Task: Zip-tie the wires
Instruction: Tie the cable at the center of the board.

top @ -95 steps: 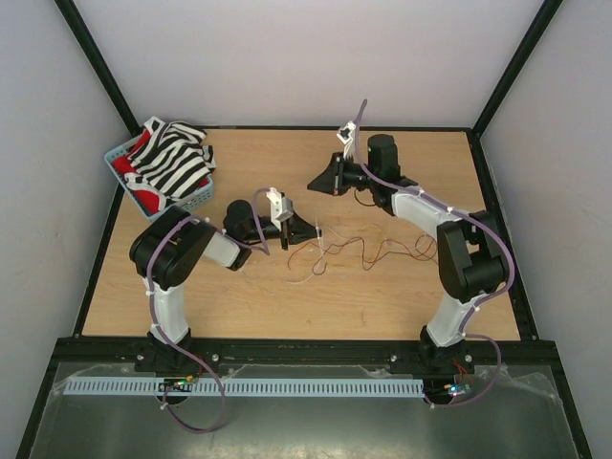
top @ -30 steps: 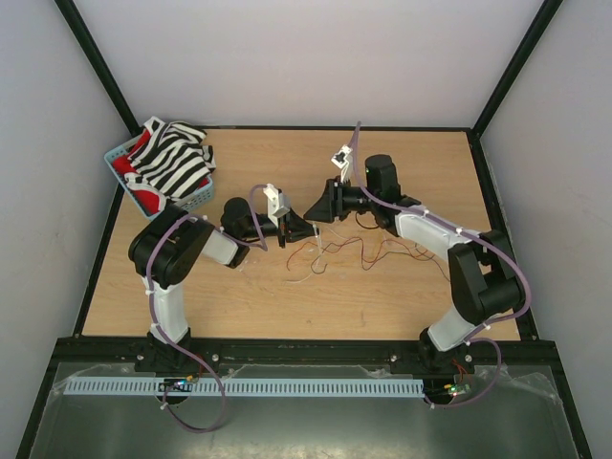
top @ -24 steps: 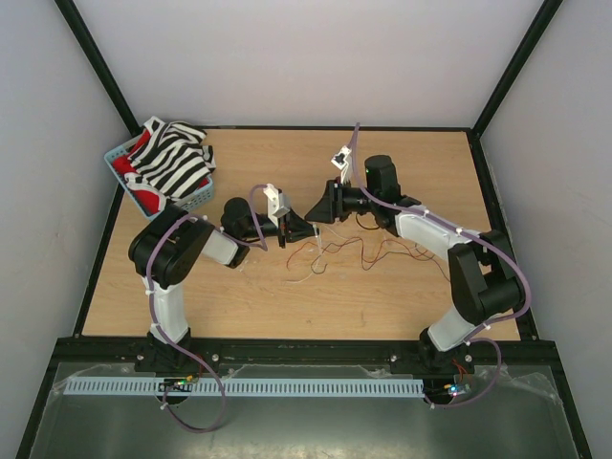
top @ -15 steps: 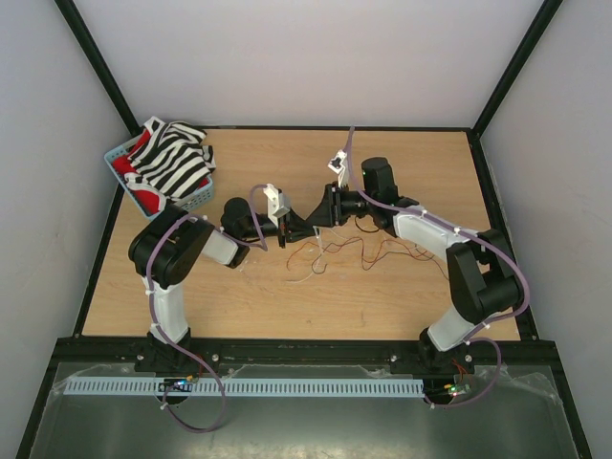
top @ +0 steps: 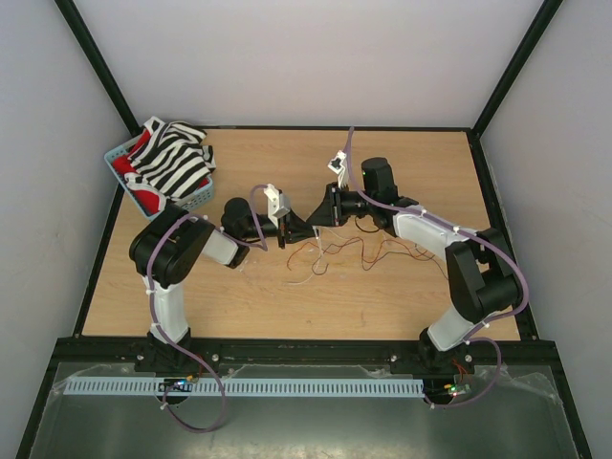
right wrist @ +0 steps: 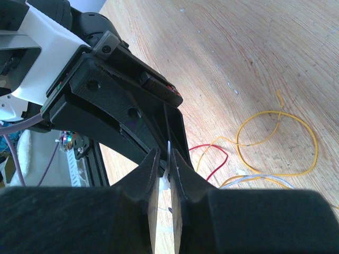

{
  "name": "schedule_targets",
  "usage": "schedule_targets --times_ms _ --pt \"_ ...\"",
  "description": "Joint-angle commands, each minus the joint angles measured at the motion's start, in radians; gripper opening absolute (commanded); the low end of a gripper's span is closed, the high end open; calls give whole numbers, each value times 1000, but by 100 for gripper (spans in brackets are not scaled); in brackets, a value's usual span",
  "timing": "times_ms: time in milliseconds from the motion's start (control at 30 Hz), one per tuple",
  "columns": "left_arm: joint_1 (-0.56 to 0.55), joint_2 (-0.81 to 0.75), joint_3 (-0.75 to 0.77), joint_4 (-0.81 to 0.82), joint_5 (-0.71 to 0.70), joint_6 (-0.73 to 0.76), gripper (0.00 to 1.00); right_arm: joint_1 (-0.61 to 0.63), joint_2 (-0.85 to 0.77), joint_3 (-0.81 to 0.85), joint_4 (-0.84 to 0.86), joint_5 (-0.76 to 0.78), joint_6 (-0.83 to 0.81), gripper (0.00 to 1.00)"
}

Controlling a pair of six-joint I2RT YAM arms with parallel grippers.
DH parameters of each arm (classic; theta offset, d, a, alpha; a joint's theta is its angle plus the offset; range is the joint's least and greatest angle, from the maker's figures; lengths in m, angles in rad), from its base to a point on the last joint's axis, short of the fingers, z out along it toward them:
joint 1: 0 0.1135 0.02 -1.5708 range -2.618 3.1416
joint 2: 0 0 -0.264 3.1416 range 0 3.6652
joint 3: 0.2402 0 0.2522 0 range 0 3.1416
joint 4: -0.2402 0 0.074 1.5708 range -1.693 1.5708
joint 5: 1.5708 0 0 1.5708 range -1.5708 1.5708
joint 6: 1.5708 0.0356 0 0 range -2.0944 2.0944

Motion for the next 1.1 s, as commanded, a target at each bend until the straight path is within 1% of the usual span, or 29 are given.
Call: schedule_targets --times_ms 0,67,167,233,300,333,433,800,1067 --pt "7 2 7 37 -17 3 0 8 16 -3 -31 -25 -21 23" --pt "7 -1 6 37 -19 3 0 8 14 -3 -40 -17 -26 23" --pt "7 -2 5 37 -23 4 0 8 14 -3 -40 -13 -24 20" --pt "7 -3 5 37 -23 5 0 8 16 -2 -39 -13 -23 14" --pt "8 -3 3 37 -24 5 0 8 19 2 -39 -12 -23 3" --pt "7 -4 3 37 -24 5 0 8 21 6 -39 -9 -24 0" --pt "5 -11 0 37 -22 9 0 2 31 38 -42 21 -26 0" --pt "-26 -73 -39 37 -19 94 0 -43 124 265 -42 118 29 0" --pt "-27 -69 -48 37 -24 110 0 -55 171 333 -28 142 47 0"
